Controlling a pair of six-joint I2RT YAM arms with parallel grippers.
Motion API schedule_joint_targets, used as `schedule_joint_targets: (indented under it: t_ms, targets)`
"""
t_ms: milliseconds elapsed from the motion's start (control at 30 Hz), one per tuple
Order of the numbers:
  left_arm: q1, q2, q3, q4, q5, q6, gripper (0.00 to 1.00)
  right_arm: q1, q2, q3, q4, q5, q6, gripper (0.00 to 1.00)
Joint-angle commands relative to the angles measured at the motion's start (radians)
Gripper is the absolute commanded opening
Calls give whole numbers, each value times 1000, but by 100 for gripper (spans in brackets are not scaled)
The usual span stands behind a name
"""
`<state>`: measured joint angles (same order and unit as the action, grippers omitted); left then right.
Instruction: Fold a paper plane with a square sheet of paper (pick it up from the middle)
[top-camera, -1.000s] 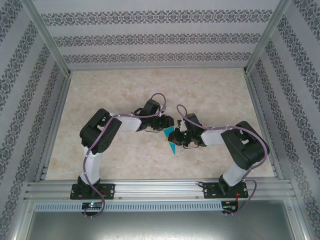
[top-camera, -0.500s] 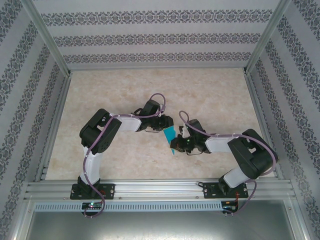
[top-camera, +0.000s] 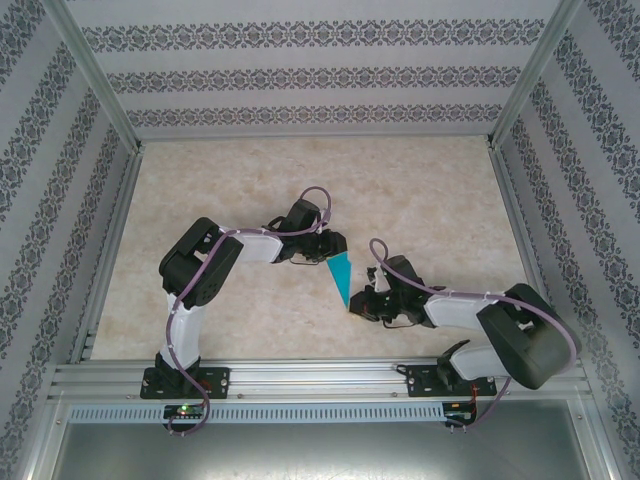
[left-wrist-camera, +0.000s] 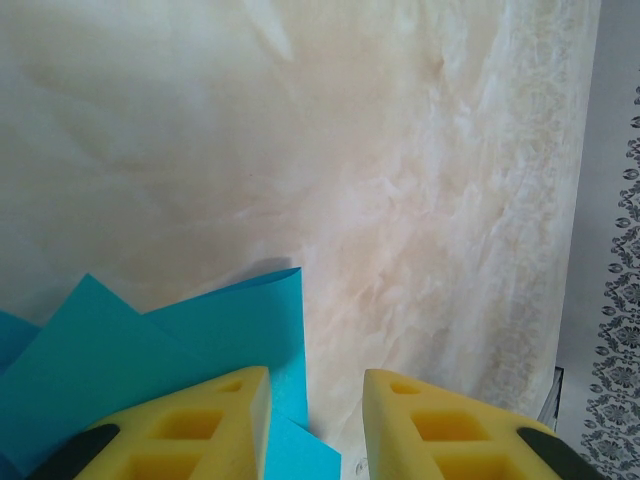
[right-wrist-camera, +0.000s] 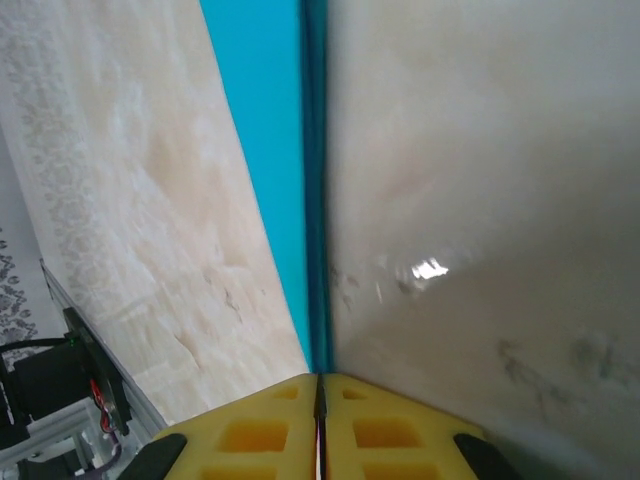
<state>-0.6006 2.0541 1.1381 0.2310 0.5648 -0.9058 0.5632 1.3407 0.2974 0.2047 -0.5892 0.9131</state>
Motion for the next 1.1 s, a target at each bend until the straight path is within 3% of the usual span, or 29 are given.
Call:
schedule_joint_targets:
  t_ms: [0,100,200,400,633,800,1067]
  targets:
    - [7,25,-26,-107,-71,10,33,11,-80,36,-108,36,-3,10]
    - [7,24,-29,-104,-69,11,32,11,-157,107,-160,107,-27,9]
    - [7,30,-30,-92,-65,4,33,2,-142,169,-159,123,-49,11]
    - [7,34,-29,-99,-61,9,33,4,117,295,-58,67,-40,9]
    - [7,40,-27,-106,-65,13,33,6,334,227,101,23,18,9]
    - [9,40,-24,-120,-79,15,33,15,307,113,147,-11,37,9]
    - [11,38,-31,-121,-83,12,32,60,161,52,16,6,8,10]
